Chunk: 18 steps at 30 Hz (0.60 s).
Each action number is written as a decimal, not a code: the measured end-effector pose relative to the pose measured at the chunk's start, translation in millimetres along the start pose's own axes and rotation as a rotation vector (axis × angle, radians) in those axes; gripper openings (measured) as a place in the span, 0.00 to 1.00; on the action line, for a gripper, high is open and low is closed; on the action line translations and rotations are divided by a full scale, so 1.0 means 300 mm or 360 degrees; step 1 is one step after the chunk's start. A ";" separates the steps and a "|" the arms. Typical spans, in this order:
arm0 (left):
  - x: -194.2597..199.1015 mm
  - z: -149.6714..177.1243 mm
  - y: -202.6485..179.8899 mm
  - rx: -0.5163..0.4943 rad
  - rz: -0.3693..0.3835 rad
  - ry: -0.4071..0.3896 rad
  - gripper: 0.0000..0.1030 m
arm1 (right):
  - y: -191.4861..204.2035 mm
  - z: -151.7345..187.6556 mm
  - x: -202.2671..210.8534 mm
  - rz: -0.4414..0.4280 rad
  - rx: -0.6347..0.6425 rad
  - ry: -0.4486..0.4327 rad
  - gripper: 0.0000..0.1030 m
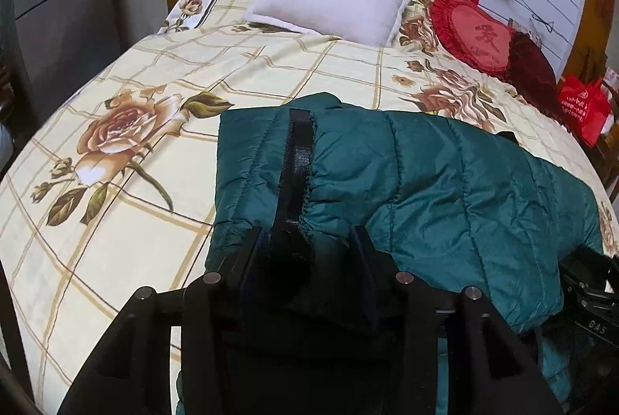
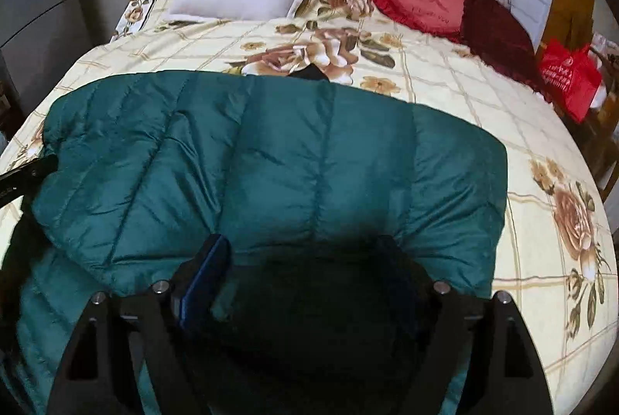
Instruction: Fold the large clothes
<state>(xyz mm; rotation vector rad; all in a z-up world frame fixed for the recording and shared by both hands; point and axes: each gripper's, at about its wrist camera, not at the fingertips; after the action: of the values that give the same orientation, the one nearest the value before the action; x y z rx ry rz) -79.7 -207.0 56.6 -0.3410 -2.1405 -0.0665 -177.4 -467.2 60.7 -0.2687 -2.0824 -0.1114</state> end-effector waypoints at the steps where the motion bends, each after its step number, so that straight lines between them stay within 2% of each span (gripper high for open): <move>1: -0.001 0.000 -0.001 -0.0006 -0.0005 -0.0001 0.60 | 0.004 -0.005 0.002 0.0012 0.0013 0.0013 0.80; 4: -0.001 -0.001 0.002 -0.0004 0.0000 0.0004 0.60 | 0.000 -0.016 0.051 0.0012 0.0025 0.0015 0.80; 9: -0.003 -0.003 0.004 0.0001 0.0003 0.0006 0.60 | -0.067 0.013 0.172 0.0046 -0.0046 -0.0157 0.80; 12: -0.005 -0.002 0.002 -0.0009 -0.0009 -0.0002 0.60 | -0.114 0.030 0.149 0.0080 -0.0112 -0.0107 0.80; 14: -0.008 0.000 -0.001 -0.0014 -0.0009 -0.0007 0.61 | -0.148 0.037 0.087 0.0084 -0.0153 -0.0022 0.80; 18: -0.013 0.007 -0.010 -0.0038 -0.0026 -0.0024 0.63 | -0.154 0.058 0.029 0.0045 -0.0159 -0.0024 0.81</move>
<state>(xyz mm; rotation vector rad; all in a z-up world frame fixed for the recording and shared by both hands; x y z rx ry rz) -80.0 -210.3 52.5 -0.3388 -2.1591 -0.0992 -207.2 -507.6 60.8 -0.3608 -2.0904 -0.1970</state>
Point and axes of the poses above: each gripper's, at about its wrist camera, not at the fingertips, and x roughly against the way its jaws point, y to its left, z to its underside, and after that the axes turned 7 degrees about y, right-handed
